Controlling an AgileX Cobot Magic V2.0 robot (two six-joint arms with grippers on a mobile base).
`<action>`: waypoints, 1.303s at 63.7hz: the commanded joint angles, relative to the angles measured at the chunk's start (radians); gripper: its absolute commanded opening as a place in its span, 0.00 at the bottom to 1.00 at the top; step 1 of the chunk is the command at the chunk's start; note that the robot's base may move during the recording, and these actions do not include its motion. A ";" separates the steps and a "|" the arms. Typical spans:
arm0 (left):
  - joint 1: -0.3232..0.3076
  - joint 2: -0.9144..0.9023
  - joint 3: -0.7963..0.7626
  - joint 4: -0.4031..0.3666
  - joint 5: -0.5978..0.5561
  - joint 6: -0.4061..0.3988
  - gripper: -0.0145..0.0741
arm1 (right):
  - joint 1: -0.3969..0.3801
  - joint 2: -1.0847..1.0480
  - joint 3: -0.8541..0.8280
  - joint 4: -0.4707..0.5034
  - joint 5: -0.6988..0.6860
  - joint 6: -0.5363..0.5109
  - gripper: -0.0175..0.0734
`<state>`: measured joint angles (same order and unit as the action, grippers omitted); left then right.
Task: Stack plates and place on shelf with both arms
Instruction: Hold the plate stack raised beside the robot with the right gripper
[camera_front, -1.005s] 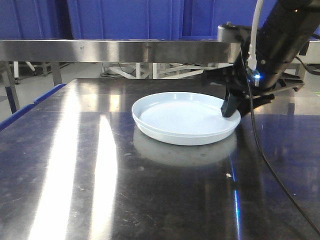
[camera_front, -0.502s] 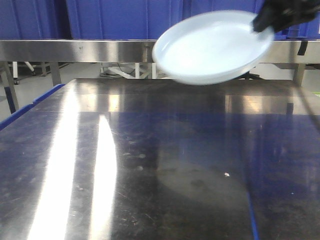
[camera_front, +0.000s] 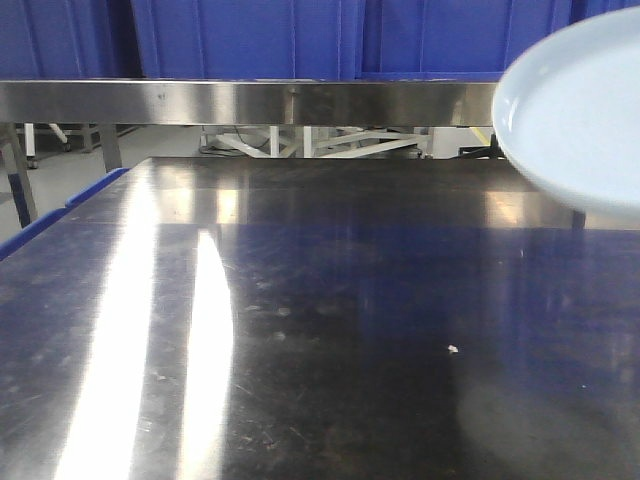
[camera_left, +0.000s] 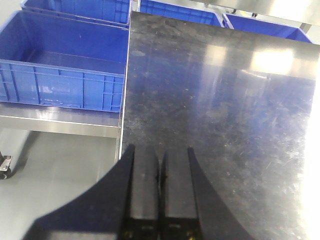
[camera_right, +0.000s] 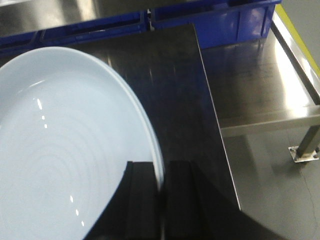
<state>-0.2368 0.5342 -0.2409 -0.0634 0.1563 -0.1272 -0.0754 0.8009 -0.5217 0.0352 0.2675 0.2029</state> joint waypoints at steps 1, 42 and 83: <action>0.002 0.001 -0.030 -0.009 -0.080 -0.008 0.27 | -0.007 -0.099 0.045 -0.002 -0.087 -0.004 0.25; 0.002 0.001 -0.030 -0.009 -0.080 -0.008 0.27 | -0.007 -0.317 0.147 -0.002 -0.085 -0.004 0.25; 0.002 0.001 -0.030 -0.009 -0.080 -0.008 0.27 | -0.007 -0.317 0.147 -0.002 -0.085 -0.004 0.25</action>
<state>-0.2368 0.5342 -0.2409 -0.0634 0.1563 -0.1272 -0.0776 0.4845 -0.3449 0.0352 0.2783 0.2004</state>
